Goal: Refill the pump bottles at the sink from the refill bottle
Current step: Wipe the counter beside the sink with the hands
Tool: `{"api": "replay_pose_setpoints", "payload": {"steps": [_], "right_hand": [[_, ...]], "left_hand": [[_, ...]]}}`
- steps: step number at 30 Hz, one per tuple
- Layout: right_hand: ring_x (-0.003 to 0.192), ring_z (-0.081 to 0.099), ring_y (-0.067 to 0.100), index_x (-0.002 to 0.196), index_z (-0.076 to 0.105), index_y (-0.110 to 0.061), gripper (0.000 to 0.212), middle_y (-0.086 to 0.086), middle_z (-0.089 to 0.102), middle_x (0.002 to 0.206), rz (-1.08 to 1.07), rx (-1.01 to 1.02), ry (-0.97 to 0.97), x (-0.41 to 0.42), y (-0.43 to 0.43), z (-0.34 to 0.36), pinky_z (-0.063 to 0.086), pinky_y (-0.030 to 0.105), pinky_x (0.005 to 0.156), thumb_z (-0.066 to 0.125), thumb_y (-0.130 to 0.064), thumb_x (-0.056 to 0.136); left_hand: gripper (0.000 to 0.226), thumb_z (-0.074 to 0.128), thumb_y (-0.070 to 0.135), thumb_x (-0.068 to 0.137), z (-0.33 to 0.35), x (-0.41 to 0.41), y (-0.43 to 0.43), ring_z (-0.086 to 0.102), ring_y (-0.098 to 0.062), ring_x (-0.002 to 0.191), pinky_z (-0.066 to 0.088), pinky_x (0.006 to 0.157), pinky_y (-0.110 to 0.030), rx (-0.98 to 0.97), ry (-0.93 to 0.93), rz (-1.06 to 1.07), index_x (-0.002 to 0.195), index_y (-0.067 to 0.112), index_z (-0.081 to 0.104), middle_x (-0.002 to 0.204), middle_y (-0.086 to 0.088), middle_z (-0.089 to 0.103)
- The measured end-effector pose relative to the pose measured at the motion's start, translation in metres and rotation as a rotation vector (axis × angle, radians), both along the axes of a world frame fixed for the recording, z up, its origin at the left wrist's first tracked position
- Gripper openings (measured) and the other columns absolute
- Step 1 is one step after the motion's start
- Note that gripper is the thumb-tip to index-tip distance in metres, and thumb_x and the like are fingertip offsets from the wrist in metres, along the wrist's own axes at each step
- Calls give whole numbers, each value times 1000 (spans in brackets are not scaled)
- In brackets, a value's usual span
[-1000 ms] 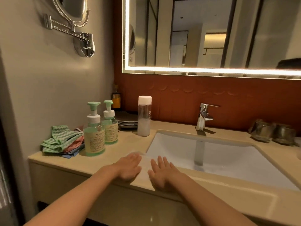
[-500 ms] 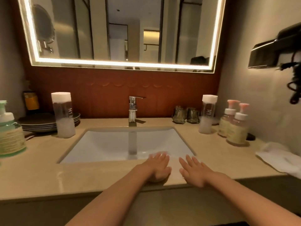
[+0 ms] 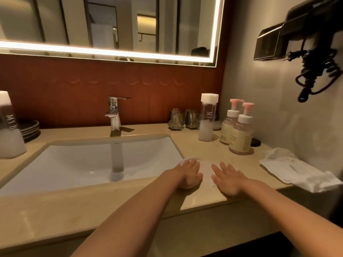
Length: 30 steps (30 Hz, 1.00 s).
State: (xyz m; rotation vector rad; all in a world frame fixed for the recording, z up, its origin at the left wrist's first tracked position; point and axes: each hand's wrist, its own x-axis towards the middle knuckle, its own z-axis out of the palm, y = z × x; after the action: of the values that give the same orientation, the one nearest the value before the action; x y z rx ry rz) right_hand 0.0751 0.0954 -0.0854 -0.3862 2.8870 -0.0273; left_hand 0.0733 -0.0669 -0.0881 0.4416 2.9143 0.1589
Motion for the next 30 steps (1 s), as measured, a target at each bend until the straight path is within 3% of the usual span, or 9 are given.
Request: {"api": "replay_pose_setpoints", "payload": {"steps": [20, 30], "right_hand": [[145, -7, 27, 150, -4, -28, 55, 4, -10, 158, -16, 16, 0, -169, -25, -1, 1, 48, 116, 12, -44, 100], [145, -9, 27, 150, -5, -28, 55, 4, -12, 158, -24, 4, -8, -170, -20, -1, -1, 48, 116, 13, -44, 100]], "left_hand": [[58, 22, 40, 100, 0, -172, -21, 5, -26, 144, 10, 117, -46, -51, 32, 72, 149, 11, 10, 157, -8, 6], [58, 22, 40, 100, 2, -175, -15, 2, -24, 145, 7, 117, -44, -55, 6, 86, 150, 13, 7, 158, -6, 2]]}}
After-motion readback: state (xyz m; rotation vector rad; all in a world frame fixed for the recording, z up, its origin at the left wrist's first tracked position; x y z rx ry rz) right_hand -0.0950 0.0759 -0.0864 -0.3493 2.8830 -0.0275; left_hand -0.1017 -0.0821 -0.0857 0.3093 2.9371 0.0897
